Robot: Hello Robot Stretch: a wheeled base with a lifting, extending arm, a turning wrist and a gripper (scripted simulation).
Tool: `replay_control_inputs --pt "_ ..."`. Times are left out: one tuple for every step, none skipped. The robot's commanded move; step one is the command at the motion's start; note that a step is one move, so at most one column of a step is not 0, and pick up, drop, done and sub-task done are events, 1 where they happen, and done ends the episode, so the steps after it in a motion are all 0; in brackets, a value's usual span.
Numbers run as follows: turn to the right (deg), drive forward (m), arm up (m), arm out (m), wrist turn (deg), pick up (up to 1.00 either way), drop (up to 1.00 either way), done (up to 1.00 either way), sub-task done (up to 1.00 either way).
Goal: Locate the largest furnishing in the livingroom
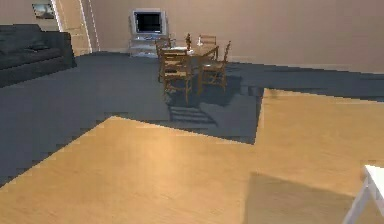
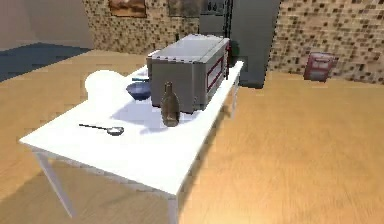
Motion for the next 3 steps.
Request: replay_control_inputs --pt "0.0 1.0 0.0 0.0 0.0 0.0 0.0 0.0 0.0" --pt "3.0 0.0 0.0 0.0 0.0 0.0 0.0 0.0 0.0" --pt "0.0 1.0 0.0 0.0 0.0 0.0 0.0 0.0 0.0"
